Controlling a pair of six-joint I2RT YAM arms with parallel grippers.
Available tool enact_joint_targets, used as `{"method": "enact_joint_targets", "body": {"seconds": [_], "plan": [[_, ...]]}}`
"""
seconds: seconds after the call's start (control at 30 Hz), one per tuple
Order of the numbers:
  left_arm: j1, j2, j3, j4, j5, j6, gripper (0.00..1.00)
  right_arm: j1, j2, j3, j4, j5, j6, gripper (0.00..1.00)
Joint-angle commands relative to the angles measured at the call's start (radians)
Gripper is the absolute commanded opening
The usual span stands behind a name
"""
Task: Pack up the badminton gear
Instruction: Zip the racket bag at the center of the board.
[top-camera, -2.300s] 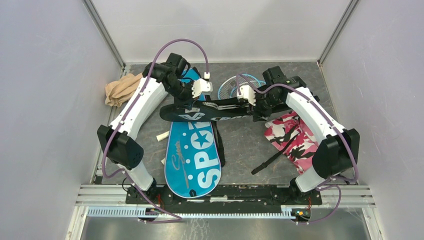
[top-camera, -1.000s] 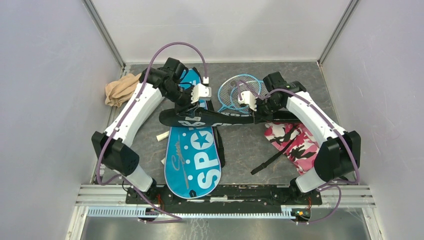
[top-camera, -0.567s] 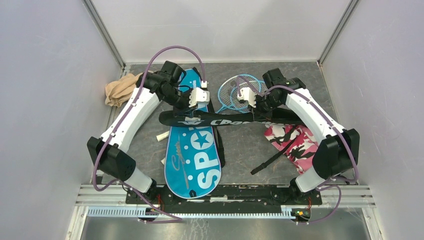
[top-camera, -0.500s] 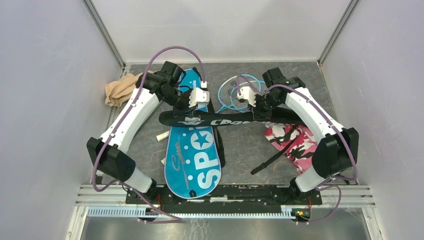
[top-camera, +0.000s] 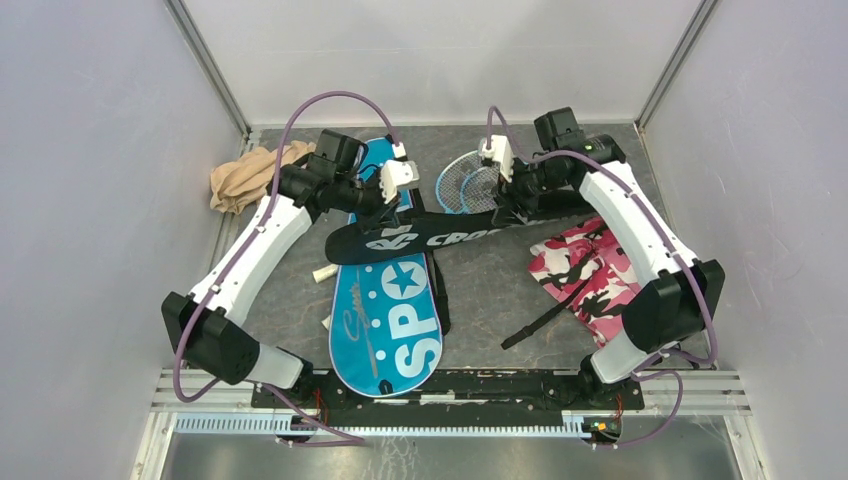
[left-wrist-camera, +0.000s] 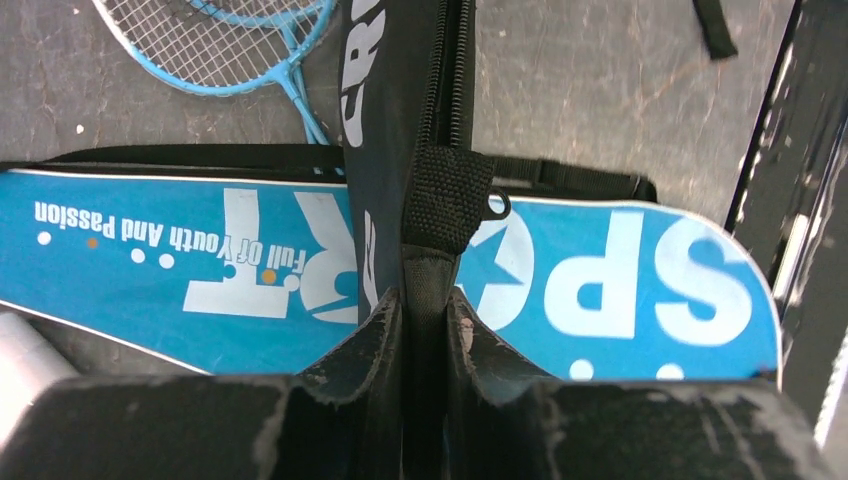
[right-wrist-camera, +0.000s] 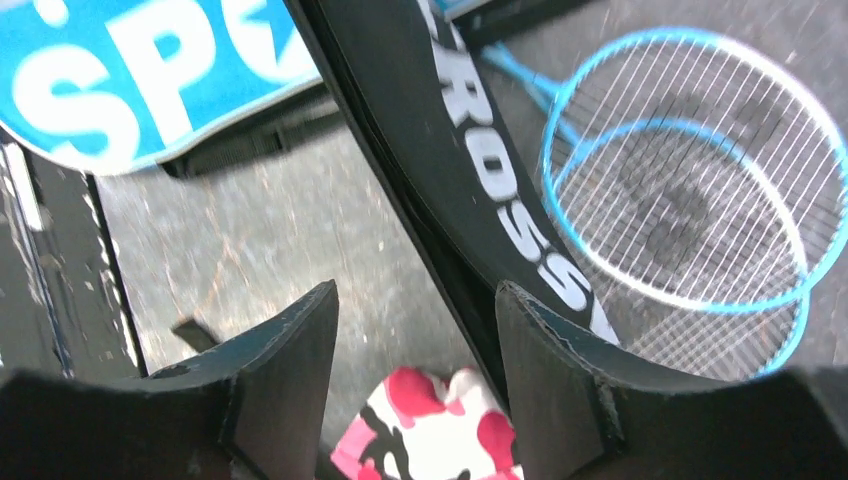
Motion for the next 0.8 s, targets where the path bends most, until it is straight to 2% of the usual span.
{"method": "enact_joint_targets", "body": {"seconds": [0.0, 0.17, 0.4, 0.57, 0.77], "plan": [[0.0, -0.067, -0.019, 0.216, 0.059, -0.25, 0.02, 0.0, 0.003, 0.09, 0.11, -0.17, 0.158, 0.66], [0.001, -0.092, -0.039, 0.301, 0.072, -0.377, 0.02, 0.055, -0.026, 0.073, 0.305, -0.197, 0.321, 0.66], [-0.003, -0.089, -0.08, 0.388, 0.132, -0.496, 0.02, 0.15, -0.059, -0.038, 0.617, -0.21, 0.564, 0.63], [-0.005, -0.099, -0.099, 0.42, 0.137, -0.534, 0.02, 0.199, -0.049, -0.055, 0.674, -0.199, 0.642, 0.61], [-0.006, -0.106, -0.103, 0.424, 0.127, -0.54, 0.02, 0.232, -0.047, -0.083, 0.69, -0.181, 0.656, 0.59]]}}
